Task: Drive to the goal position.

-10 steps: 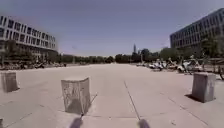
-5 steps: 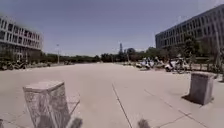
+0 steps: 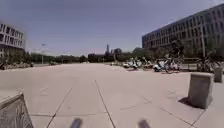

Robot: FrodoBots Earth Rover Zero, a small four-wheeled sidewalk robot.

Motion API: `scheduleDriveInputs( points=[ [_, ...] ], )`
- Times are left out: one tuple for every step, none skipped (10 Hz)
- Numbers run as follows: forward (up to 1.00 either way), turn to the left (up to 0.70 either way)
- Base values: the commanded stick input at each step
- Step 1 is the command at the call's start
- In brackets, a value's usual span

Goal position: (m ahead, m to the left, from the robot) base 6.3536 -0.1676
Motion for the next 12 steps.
scheduleDriveInputs(
  points=[
    [1.0, 0.0],
    [1.0, 0.0],
    [1.0, 0.0],
    [1.0, 0.0],
    [1.0, 0.0],
    [1.0, 0.0],
    [1.0, 0.0],
    [1.0, 0.0],
    [1.0, 0.0],
    [1.0, 0.0],
    [1.0, 0.0],
    [1.0, 0.0]
  ],
)
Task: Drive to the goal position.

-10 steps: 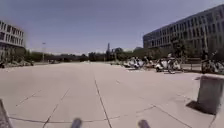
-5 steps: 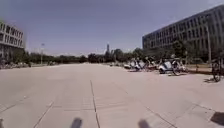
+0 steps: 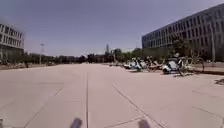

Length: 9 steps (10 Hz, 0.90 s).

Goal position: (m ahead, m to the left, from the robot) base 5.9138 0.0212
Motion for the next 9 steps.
scheduleDriveInputs(
  points=[
    [1.0, 0.0],
    [1.0, 0.0],
    [1.0, 0.0],
    [1.0, 0.0],
    [1.0, 0.0],
    [1.0, 0.0],
    [1.0, 0.0],
    [1.0, 0.0],
    [1.0, 0.0]
  ],
)
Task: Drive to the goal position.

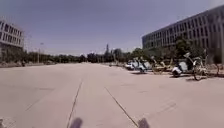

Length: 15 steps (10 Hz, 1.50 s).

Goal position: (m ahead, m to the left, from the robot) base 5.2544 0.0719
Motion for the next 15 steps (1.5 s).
scheduleDriveInputs(
  points=[
    [1.0, 0.0],
    [1.0, 0.0],
    [1.0, 0.0],
    [1.0, 0.0],
    [1.0, 0.0],
    [1.0, 0.0],
    [1.0, 0.0],
    [1.0, 0.0],
    [1.0, 0.0],
    [1.0, 0.0],
    [1.0, 0.0],
    [1.0, 0.0],
    [1.0, 0.0],
    [1.0, 0.0],
    [1.0, 0.0]
  ],
)
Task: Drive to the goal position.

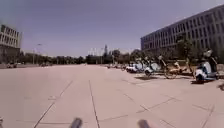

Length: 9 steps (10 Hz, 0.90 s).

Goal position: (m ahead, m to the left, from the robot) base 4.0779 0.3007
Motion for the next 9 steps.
scheduleDriveInputs(
  points=[
    [1.0, 0.0],
    [1.0, 0.0],
    [1.0, 0.0],
    [1.0, 0.0],
    [1.0, 0.0],
    [1.0, 0.0],
    [1.0, 0.0],
    [1.0, 0.0],
    [1.0, 0.0]
  ],
)
